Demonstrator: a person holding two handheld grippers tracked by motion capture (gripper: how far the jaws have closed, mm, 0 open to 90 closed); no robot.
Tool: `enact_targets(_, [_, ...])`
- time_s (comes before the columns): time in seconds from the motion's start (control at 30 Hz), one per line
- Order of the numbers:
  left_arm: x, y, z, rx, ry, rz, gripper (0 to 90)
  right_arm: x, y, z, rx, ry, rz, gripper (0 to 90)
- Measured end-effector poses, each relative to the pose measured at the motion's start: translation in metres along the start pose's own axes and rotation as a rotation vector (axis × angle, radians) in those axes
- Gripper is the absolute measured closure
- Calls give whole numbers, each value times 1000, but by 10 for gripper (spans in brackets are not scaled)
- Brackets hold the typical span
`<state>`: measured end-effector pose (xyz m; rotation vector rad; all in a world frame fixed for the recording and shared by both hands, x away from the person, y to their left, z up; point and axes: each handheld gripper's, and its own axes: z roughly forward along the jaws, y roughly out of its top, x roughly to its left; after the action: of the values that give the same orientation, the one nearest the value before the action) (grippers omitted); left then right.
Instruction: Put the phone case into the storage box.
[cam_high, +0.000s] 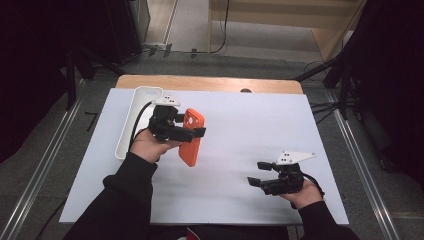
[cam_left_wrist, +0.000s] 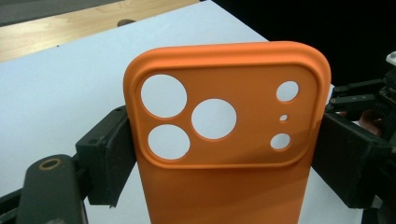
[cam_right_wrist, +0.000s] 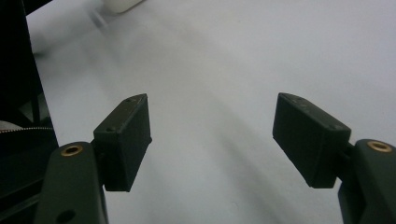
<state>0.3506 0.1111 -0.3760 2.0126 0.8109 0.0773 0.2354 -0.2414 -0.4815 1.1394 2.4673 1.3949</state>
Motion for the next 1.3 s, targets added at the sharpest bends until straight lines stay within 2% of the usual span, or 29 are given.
enact_targets(0.43, [7,6,-20,-19,23,-3,153,0,0,2,6,3,-1,268])
enact_targets(1.3, [28,11,-55,-53,83,-46,153,1,0,3,8,17,-6,268])
